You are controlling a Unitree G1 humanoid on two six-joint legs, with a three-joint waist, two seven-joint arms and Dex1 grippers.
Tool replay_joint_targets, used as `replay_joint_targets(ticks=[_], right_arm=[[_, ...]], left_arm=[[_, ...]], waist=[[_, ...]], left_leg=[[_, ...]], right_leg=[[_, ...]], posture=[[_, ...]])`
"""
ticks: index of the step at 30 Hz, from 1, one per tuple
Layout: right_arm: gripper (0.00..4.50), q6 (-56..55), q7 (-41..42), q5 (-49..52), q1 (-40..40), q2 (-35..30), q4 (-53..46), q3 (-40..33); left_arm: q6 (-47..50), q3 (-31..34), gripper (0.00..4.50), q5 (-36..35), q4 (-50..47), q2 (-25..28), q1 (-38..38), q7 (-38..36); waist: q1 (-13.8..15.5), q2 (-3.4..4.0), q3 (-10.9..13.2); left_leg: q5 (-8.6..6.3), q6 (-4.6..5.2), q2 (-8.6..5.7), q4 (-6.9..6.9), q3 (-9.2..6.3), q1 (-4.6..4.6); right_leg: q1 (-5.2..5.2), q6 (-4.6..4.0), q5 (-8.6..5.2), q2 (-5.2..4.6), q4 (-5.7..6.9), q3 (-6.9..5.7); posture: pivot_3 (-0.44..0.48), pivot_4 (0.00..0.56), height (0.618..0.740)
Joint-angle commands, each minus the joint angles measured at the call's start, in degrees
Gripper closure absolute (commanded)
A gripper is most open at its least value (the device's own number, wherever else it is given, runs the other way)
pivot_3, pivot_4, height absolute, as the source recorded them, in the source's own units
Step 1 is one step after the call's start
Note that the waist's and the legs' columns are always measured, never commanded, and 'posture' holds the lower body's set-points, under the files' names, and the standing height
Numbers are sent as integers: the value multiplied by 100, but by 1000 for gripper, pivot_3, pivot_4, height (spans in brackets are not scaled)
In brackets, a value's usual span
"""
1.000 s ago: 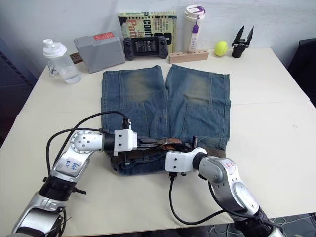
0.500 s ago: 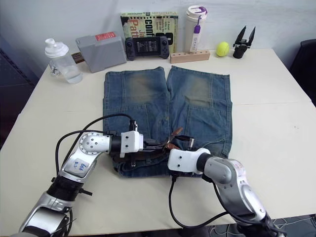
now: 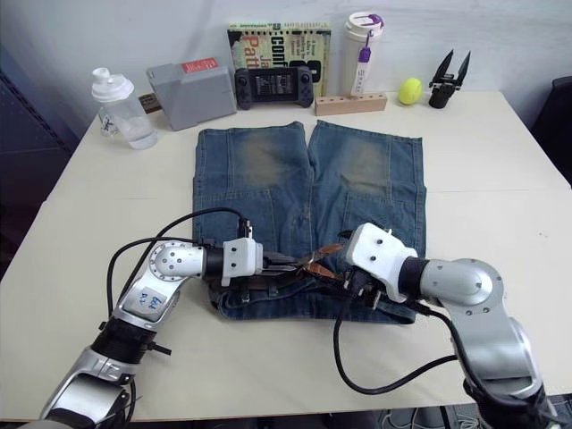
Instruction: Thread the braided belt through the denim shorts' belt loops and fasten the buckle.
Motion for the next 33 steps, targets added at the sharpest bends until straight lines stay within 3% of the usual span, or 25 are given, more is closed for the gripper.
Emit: replay_joint_targets(ticks=[1,5,12,16,22,23,30,33], right_arm=[[55,-944,-443,-474,-59,-279,428,322],[55,-1919,-831,-1057,-255,-414,976,926],[55,-2631,-1053,-1524,-488,-421,1417,1371],[1471,-2714,-1051,-1613,-461,-416,1445,1416],[4251,-2629,-1031,-1670,-342,-372,1367,1465],[4457,-2619,-1028,-1680,-334,-363,1363,1466],[4457,-2465,-1104,-1813,-211,-256,1289,1541],[4500,-2400,-1149,-1881,-182,-183,1250,1563]], left_arm=[[-103,-125,4500,43,-35,-39,-64,1],[-119,-142,4500,59,-23,-53,-78,33],[-106,-132,4500,68,-55,-16,-76,72],[-94,-124,4500,75,-76,0,-66,96],[-102,-119,4500,75,-28,2,-101,129],[-106,-120,4500,74,-20,3,-105,131],[-123,32,4500,-68,22,-50,-120,215],[461,392,3390,-695,-310,-25,24,144]], waist=[[-3,0,0],[-11,0,0],[-2,0,0],[0,0,0],[0,0,0],[-3,0,0],[-4,0,0],[-13,0,0]], left_leg=[[0,0,0,1,0,0],[0,0,0,1,2,1],[0,0,0,5,1,-3],[0,0,0,6,1,-3],[0,0,1,6,0,-4],[0,0,1,6,0,-5],[0,0,2,6,0,-5],[0,0,3,6,0,-5]], right_leg=[[2,0,0,0,0,-1],[2,0,0,0,0,-2],[2,2,1,-1,-1,-5],[2,2,1,-1,0,-5],[2,2,1,-1,-1,-6],[2,2,1,-1,0,-6],[2,2,1,-1,0,-6],[2,2,1,0,0,-6]], posture=[[0,150,722],[0,150,722],[0,150,722],[0,150,722],[0,150,722],[0,150,722],[0,150,722],[0,150,722]])
